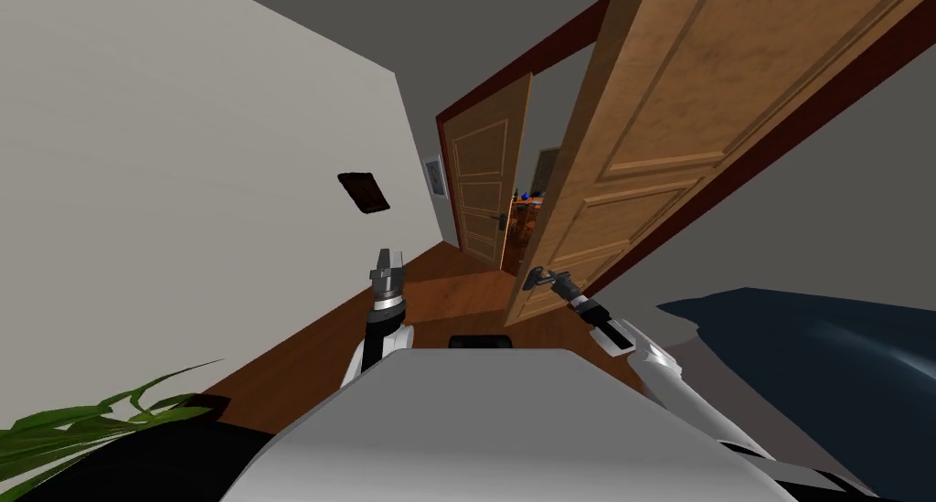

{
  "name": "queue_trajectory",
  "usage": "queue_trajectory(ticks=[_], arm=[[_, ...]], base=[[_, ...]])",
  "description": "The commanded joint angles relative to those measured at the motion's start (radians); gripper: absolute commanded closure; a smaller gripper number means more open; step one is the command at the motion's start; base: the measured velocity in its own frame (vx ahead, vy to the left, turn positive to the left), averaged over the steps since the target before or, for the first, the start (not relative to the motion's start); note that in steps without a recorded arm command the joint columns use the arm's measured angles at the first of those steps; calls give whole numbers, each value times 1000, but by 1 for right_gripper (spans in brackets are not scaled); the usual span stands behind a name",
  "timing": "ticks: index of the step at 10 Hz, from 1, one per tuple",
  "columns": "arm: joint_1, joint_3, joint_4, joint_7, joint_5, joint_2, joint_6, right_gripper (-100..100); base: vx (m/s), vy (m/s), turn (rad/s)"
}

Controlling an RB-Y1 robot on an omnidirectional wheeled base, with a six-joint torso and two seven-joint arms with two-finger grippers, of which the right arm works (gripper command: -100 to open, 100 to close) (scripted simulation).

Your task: Pull the door open

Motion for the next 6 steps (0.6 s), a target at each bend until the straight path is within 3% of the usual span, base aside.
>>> queue_trajectory(ticks=[1, 6], arm=[[6, 3, 10, -6, 5, -4, -27, 100], [17, 1, 40, -28, 18, -27, -101, 100]], base=[[-198, -89, 130], [-193, -114, 149]])
